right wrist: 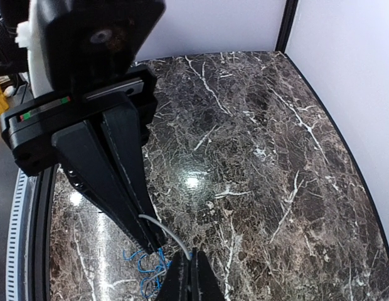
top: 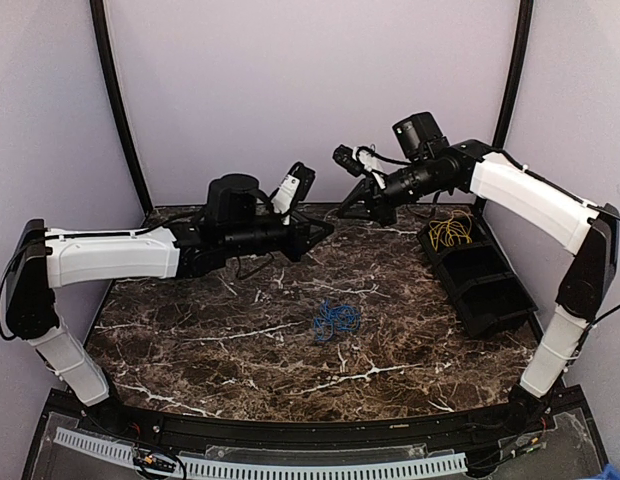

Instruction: Untangle the cables

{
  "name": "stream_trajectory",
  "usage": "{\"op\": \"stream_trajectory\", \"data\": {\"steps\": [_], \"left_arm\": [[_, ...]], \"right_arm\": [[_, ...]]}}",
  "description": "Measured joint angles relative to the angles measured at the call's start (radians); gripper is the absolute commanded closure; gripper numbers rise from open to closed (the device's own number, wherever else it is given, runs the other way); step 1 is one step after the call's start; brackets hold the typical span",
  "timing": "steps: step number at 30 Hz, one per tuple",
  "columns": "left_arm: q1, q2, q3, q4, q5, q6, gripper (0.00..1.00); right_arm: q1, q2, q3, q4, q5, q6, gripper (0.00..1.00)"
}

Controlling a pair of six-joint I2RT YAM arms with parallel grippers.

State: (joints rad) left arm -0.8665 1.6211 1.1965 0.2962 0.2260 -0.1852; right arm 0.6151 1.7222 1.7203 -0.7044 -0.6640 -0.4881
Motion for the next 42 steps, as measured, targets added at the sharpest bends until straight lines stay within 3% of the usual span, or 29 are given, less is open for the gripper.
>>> {"op": "stream_trajectory", "data": {"steps": [6, 11, 18, 31, 42], "left_arm": [[0.001, 0.014, 0.004, -0.010, -0.005, 0.015, 0.54], [0.001, 0.013, -0.006, 0.006, -0.011, 0.025, 0.39], [0.001, -0.021, -0.103, 0.070, -0.023, 0.025, 0.37], [0.001, -0.008, -0.106, 0.097, -0.142, 0.021, 0.39], [0.001, 0.026, -0.161, 0.183, -0.141, -0.085, 0.44]], "right_arm": [[-0.007, -0.002, 0.000, -0.003, 0.002, -0.001, 1.00], [-0.065, -0.034, 0.000, -0.035, 0.012, -0.024, 1.00], [-0.201, -0.127, -0.016, -0.123, 0.064, -0.102, 1.00], [-0.462, -0.324, -0.174, -0.266, 0.205, -0.264, 1.00], [-0.694, -0.379, -0.306, -0.274, 0.327, -0.393, 1.00]]}}
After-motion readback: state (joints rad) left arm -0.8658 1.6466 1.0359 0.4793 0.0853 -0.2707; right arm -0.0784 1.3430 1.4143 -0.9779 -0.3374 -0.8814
